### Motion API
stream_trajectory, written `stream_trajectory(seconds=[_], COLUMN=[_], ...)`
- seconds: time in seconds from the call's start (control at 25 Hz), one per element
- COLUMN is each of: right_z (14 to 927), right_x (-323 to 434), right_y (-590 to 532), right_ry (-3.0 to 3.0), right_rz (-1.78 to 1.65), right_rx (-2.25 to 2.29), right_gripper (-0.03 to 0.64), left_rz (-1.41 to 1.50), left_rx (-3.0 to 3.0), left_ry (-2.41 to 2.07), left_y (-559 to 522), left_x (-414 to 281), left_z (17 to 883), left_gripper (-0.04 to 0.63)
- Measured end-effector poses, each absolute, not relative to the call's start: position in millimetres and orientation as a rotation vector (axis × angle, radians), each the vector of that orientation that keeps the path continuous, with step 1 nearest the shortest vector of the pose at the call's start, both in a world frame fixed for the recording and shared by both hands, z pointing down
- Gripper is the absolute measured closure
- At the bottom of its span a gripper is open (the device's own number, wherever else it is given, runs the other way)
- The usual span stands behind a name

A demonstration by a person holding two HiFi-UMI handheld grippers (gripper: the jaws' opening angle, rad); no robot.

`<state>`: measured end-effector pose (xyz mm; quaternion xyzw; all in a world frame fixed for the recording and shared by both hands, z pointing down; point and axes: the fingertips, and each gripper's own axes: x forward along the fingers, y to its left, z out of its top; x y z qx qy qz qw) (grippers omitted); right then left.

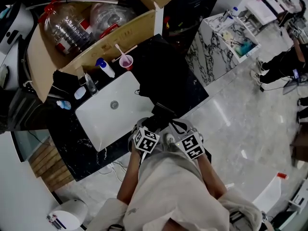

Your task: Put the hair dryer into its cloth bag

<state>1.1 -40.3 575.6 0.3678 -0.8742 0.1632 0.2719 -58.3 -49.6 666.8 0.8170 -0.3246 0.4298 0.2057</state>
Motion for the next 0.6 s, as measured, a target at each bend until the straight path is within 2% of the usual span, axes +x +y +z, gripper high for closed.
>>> stream_trajectory(seconds=[0.2,0.28,0.6], right_z=[577,578,579], right_x=[-1,-1,-4], right_y=[-40,-39,-37], right_ry=[-2.345,-2.341,-2.331], right_rz=[0.444,0.446,0.444], right_rx=[1.002,1.004,1.003], right_gripper=[0.600,0.600,0.600], left_rz=[1.234,1.231,1.130], left_rx=[2.231,2.241,2.250], left_ry=[-0.851,-0.841,-0.848], left_y=[-46,-45,-47], left_x=[-56,-54,-54], left_z=[678,679,674], left_gripper=[0.318,0.352,0.396])
